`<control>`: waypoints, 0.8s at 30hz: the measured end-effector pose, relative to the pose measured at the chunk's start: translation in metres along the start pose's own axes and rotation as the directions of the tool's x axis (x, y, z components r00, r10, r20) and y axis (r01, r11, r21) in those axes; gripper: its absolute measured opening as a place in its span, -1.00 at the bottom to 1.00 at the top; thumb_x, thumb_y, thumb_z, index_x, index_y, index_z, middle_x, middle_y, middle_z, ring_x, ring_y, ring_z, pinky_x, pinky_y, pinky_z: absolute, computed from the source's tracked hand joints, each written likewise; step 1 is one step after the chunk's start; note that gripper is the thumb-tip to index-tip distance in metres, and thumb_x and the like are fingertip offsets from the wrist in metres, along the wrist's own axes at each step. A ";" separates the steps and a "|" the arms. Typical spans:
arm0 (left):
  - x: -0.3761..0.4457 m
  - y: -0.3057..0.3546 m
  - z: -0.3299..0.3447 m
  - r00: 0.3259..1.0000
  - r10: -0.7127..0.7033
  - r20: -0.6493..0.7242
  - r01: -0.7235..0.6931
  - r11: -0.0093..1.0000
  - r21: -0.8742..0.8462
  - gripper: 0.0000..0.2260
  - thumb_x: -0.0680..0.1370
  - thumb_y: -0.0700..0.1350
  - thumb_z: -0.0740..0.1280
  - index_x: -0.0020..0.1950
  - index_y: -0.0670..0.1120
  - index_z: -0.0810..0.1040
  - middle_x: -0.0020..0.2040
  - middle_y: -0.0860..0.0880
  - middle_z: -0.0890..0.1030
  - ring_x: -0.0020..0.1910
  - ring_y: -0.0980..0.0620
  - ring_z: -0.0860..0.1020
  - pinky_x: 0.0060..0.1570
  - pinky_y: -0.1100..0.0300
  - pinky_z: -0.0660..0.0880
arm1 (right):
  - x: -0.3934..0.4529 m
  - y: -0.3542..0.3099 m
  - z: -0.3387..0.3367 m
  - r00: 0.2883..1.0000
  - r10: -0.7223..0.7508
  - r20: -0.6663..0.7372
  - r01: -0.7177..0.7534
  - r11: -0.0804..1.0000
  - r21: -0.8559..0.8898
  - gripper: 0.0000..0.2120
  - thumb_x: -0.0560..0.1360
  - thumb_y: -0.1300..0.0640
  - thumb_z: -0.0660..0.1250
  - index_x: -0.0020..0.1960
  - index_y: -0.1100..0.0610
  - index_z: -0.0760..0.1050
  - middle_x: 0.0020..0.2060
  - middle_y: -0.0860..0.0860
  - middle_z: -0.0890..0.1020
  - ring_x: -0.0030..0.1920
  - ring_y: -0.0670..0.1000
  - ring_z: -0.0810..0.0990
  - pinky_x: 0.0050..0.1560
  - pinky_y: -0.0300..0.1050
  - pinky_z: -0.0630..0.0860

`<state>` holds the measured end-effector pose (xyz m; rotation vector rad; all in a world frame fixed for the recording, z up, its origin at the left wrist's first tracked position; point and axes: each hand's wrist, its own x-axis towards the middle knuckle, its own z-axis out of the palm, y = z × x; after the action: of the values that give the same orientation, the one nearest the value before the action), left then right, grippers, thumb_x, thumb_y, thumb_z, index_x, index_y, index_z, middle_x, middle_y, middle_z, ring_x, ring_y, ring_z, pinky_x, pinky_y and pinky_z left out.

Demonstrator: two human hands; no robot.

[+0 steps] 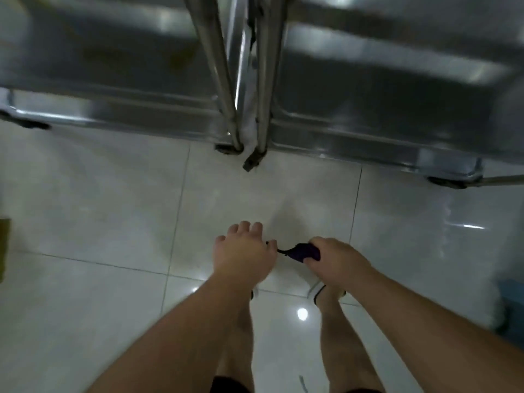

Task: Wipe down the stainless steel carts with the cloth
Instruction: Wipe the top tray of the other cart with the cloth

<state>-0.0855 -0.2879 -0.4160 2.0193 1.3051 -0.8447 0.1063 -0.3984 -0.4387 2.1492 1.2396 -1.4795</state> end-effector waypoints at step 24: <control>-0.390 -0.101 -0.260 0.744 -0.401 -0.535 0.224 0.903 -0.367 -0.47 0.67 0.26 0.04 0.56 0.04 0.34 0.53 -0.02 0.44 0.50 -0.09 0.40 0.37 -0.09 0.36 | -0.340 -0.323 -0.198 0.801 -0.458 -0.386 0.382 0.887 -0.260 -0.70 0.62 -0.17 0.28 0.21 0.00 0.52 0.05 0.02 0.62 0.04 0.11 0.61 0.10 0.11 0.62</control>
<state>-0.2527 -0.2738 0.0330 1.9208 2.0394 -0.0968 -0.0521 -0.2504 0.0220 2.2562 2.0384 -0.9807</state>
